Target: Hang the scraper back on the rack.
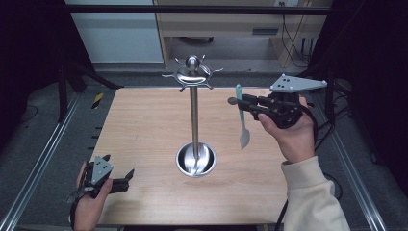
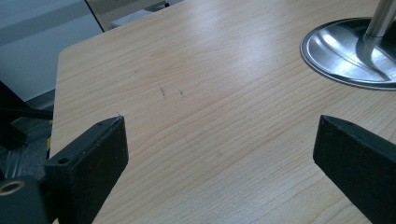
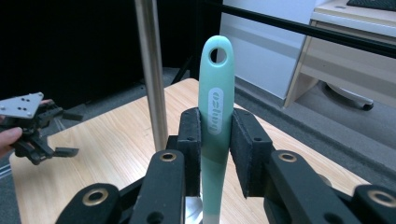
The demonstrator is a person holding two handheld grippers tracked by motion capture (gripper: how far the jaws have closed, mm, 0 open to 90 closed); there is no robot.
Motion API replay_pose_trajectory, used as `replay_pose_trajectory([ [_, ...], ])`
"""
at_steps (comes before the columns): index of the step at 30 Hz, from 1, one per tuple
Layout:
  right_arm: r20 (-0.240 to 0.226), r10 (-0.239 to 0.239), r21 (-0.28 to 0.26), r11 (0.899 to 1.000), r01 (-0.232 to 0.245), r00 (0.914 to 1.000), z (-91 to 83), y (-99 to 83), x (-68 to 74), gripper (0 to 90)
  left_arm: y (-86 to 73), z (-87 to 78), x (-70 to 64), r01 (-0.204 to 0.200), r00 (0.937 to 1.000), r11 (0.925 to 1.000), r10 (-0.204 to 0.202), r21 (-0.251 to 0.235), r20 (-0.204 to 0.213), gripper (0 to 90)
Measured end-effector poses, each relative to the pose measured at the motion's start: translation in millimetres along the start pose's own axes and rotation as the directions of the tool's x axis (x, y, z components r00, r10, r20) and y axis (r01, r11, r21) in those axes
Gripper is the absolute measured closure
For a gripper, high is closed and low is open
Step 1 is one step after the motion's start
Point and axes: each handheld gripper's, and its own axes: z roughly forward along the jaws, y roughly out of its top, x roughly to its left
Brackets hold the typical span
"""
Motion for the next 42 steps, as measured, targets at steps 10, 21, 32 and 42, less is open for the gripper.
replay_pose_trajectory([
  [10,-0.008,0.003,-0.029,1.0,-0.003,1.0,-0.3,5.1,10.6,74.4,-0.7,-0.1,1.1,0.009,1.0,1.0,-0.009,-0.001,-0.001,3.0],
  [21,-0.008,-0.008,-0.036,0.999,0.008,0.9999,-1.8,8.4,18.6,74.4,-1.0,-0.9,1.0,0.011,0.9999,0.9999,-0.011,-0.002,-0.005,3.2],
  [32,-0.029,-0.027,-0.051,0.998,0.026,0.9992,-0.4,14.3,30.9,74.4,-1.1,-0.8,0.4,0.008,1.0,1.0,-0.008,0.0,-0.005,3.2],
  [42,-0.053,-0.037,-0.064,0.997,0.034,0.9979,2.7,21.9,42.7,74.4,-0.9,-0.8,0.6,0.006,1.0,1.0,-0.006,0.0,-0.004,3.2],
])
